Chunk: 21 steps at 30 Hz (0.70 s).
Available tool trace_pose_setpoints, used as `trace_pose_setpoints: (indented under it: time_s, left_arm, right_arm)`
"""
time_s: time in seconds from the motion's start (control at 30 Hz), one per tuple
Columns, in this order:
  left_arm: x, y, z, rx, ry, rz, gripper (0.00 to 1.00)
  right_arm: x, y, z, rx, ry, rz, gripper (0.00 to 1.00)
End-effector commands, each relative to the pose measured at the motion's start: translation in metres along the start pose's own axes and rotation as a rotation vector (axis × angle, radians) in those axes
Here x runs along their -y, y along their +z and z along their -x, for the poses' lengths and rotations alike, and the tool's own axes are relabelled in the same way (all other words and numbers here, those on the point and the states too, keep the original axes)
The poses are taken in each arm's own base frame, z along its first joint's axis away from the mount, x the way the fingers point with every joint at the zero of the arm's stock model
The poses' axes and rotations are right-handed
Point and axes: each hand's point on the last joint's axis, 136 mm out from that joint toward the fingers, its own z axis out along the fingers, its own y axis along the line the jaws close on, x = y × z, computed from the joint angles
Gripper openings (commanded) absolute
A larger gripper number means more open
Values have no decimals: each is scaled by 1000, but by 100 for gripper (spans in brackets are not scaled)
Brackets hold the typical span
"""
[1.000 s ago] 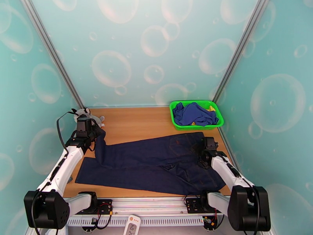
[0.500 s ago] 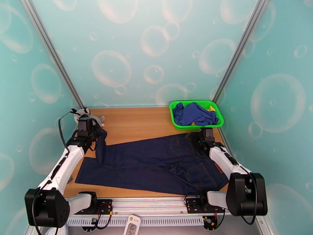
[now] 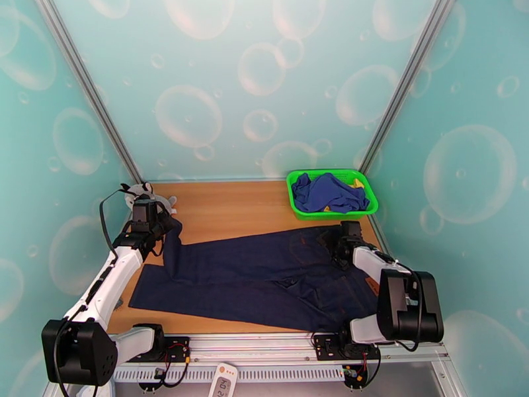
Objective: Fold and stack the trousers
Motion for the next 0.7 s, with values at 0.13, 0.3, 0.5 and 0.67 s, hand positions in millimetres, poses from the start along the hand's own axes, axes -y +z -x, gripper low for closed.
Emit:
trace_pose_setpoints:
  time_s: [0.13, 0.3, 0.5, 0.67]
  left_arm:
    - [7, 5, 5, 5, 17, -4, 0]
    - [7, 7, 8, 10, 22, 8, 0]
    - [13, 8, 6, 1, 25, -7, 0]
    - [10, 10, -3, -12, 32, 9, 0]
  right_arm:
    - [55, -23, -39, -54, 73, -161, 99]
    - [40, -57, -1, 84, 52, -107, 99]
    - [-5, -55, 83, 146, -64, -26, 99]
    - [-22, -20, 126, 121, -189, 0, 99]
